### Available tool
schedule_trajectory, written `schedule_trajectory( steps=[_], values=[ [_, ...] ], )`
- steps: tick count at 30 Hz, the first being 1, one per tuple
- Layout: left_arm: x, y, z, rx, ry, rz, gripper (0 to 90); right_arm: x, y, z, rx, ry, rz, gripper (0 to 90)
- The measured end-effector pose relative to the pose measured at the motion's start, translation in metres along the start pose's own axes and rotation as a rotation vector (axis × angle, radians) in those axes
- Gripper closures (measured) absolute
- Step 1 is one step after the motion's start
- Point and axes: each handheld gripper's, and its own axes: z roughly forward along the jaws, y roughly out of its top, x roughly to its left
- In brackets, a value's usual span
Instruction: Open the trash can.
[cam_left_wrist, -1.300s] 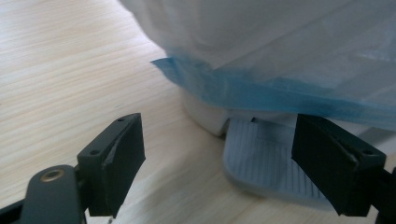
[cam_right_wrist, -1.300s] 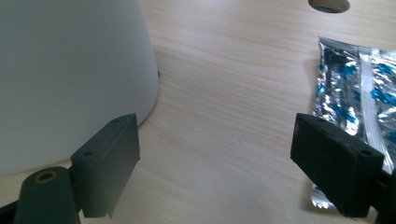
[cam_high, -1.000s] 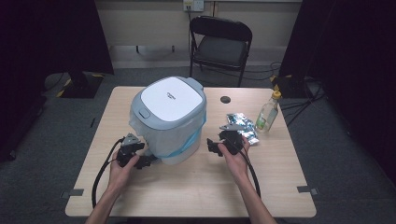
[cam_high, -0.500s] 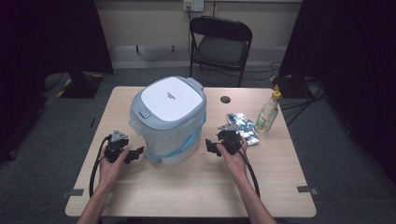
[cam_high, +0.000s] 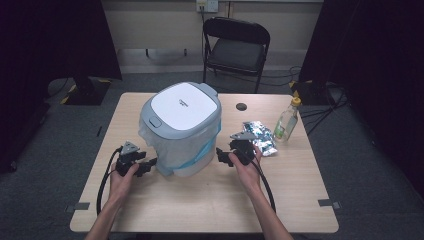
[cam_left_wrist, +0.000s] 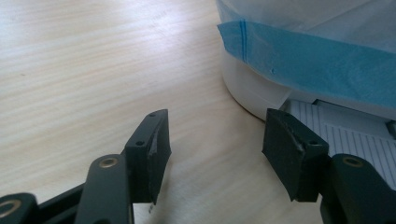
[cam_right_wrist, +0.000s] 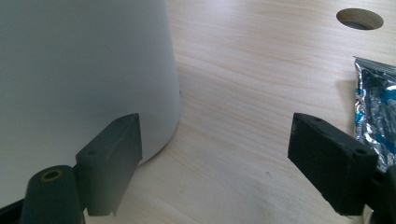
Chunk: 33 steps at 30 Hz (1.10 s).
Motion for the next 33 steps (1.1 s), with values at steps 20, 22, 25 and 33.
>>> schedule_trajectory(
  steps=[20, 22, 25, 33],
  values=[
    [-0.014, -0.006, -0.003, 0.002, -0.076, 0.039, 42.0, -0.005, -0.002, 0.003, -0.011, 0.024, 0.035, 21.0],
    [-0.017, -0.006, -0.004, 0.004, -0.081, 0.050, 42.4, -0.007, -0.002, 0.004, -0.009, 0.027, 0.044, 21.3],
    [-0.022, -0.008, -0.004, 0.004, -0.098, 0.047, 42.4, -0.009, -0.001, 0.005, -0.009, 0.030, 0.040, 23.5],
    [-0.044, -0.012, -0.005, 0.063, -0.133, 0.115, 42.5, -0.013, -0.001, 0.008, -0.031, 0.013, 0.056, 31.0]
  ],
)
